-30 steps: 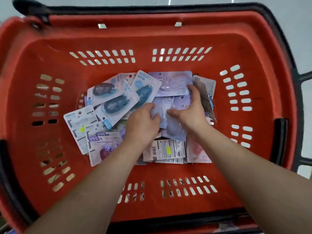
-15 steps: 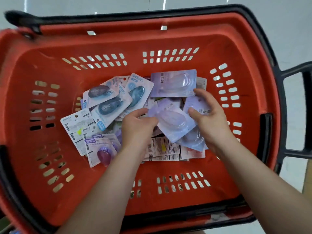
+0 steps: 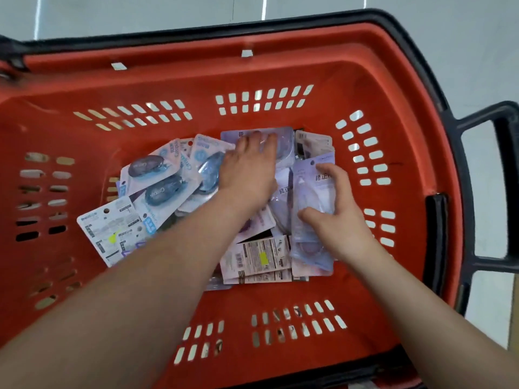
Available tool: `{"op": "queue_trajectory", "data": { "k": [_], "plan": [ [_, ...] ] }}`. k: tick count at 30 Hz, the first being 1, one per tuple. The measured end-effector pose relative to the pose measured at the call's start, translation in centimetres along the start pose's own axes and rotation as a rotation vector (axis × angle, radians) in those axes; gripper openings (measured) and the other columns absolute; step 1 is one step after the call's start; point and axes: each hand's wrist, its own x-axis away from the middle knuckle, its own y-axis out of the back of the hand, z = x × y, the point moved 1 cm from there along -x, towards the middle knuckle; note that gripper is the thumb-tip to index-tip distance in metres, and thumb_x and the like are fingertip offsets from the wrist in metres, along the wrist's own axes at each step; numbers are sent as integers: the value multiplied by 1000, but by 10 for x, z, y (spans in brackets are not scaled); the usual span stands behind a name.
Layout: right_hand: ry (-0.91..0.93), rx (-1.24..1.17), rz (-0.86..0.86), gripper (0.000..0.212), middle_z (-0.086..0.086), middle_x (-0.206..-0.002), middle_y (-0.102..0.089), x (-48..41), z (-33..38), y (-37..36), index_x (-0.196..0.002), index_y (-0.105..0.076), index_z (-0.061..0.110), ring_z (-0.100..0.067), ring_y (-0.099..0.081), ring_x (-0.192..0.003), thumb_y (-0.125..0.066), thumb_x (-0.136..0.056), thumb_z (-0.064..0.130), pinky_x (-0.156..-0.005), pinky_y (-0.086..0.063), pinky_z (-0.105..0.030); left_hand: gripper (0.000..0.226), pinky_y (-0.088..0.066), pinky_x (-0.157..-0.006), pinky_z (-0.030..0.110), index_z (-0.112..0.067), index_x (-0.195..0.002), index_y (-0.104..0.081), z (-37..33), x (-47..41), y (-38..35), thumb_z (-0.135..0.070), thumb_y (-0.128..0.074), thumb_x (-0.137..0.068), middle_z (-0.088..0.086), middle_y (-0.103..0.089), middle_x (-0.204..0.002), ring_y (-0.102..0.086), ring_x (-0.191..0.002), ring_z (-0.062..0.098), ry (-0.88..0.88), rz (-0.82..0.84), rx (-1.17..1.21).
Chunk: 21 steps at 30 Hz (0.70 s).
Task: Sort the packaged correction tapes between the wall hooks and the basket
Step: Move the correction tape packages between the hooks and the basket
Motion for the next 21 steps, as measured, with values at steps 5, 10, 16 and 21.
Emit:
{"op": "queue_trajectory", "data": {
  "k": [5, 10, 16, 21],
  "plan": [
    [7, -35, -36, 64, 17, -135, -48, -13, -4, -4, -143, -47, 31, 16, -47, -95, -62, -89, 0, -70, -33, 7, 60, -52, -74, 40, -7, -142, -39, -7, -12, -3, -6, -33, -83, 16, -53, -126, -55, -113, 32, -93, -123, -354],
    [-39, -111, -47, 39, 3, -111, -63, -11, 2, -13, -123, -66, 24, -37, -55, -103, -52, -95, 0, -78, -47, -24, 63, -43, -76, 39, -6, -133, -43, 3, -15, 9, -32, -69, -81, 15, -53, -121, -52, -108, 33, -128, -28, -157],
    [-108, -226, -147, 37, 23, -91, -65, -8, 16, -9, -101, -75, 21, -22, -61, -86, -46, -94, -1, -78, -54, -27, 56, -43, -78, 35, -15, -122, -60, 16, 30, 31, -47, -66, -76, 9, -67, -105, -60, -97, 30, 14, -129, 218],
    [-138, -349, -18, 26, 2, -103, -76, -8, 20, -22, -104, -74, 21, -15, -71, -99, -73, -86, 40, -95, -56, -43, 52, -55, -74, 30, -36, -117, -62, -8, 81, 36, -54, -69, -69, -13, -66, -87, -65, -80, 8, 317, 60, 792]
  ]
}}
